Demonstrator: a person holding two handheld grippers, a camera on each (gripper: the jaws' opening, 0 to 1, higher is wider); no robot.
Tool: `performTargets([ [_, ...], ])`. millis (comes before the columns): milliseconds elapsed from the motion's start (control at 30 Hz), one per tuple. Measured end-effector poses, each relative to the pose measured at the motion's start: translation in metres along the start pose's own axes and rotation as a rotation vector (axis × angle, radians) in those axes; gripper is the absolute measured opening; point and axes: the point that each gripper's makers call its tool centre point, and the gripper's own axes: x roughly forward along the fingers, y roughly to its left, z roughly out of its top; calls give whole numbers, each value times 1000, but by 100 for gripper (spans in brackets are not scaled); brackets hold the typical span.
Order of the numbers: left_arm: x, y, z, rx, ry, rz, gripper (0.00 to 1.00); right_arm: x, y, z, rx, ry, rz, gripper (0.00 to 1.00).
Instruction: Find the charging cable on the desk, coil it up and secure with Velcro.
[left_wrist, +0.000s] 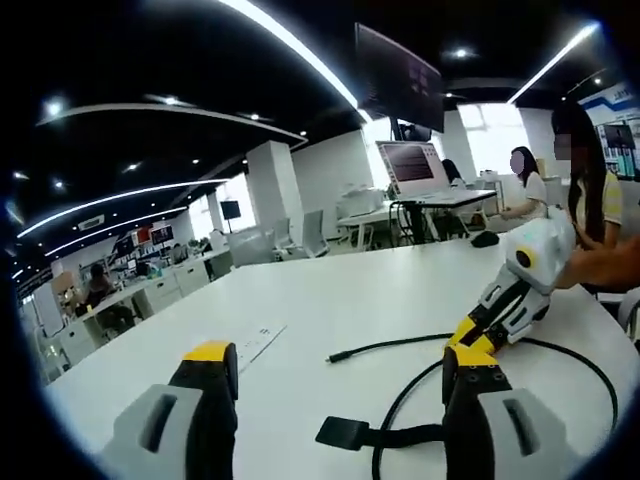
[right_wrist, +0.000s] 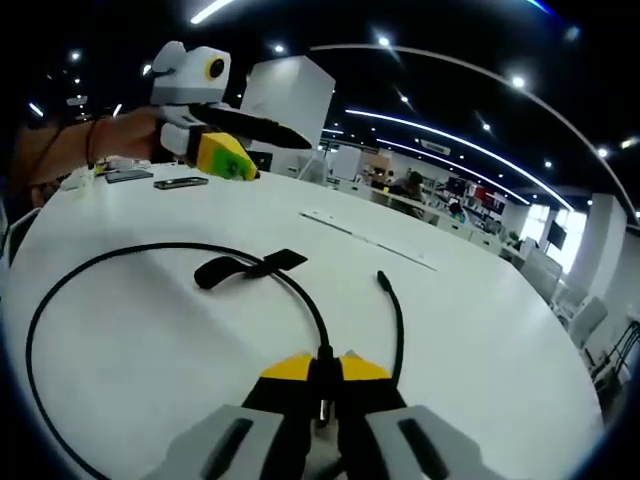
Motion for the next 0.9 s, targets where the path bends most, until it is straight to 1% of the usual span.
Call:
performTargets([
  [233, 17, 0, -6, 35, 44, -31, 84, 0, 0, 0, 0, -3, 0, 9],
  [267, 19, -1, -8, 49, 59, -40, 84, 0, 0, 0, 0, -3, 0, 9],
  [333, 23, -1, -8, 62, 65, -50, 84, 0, -1, 0, 0, -4, 0, 9],
  [433, 31, -1, -14, 85, 96, -67, 84, 1, -1, 0, 2, -5, 1, 9],
  [500, 35, 1, -19, 120, 130, -82, 84, 1, 0, 0, 1, -5, 2, 9],
  [533, 37, 2, -22, 138, 156, -86, 84, 1, 0, 0, 1, -5, 2, 9],
  [633, 44, 4, -25, 200, 196, -109, 84, 1, 0, 0, 0, -6, 5, 9],
  [667, 47, 4, -29, 215, 221, -122, 83, 1, 0, -1, 1, -6, 5, 9],
  [733, 50, 4, -32, 232, 247, -136, 81, 1, 0, -1, 1, -6, 5, 9],
  [867, 57, 0, -28, 255, 252, -174, 79, 1, 0, -1, 0, -6, 5, 9],
  [900, 59, 0, -28, 261, 263, -185, 79, 1, 0, -1, 0, -6, 7, 9],
])
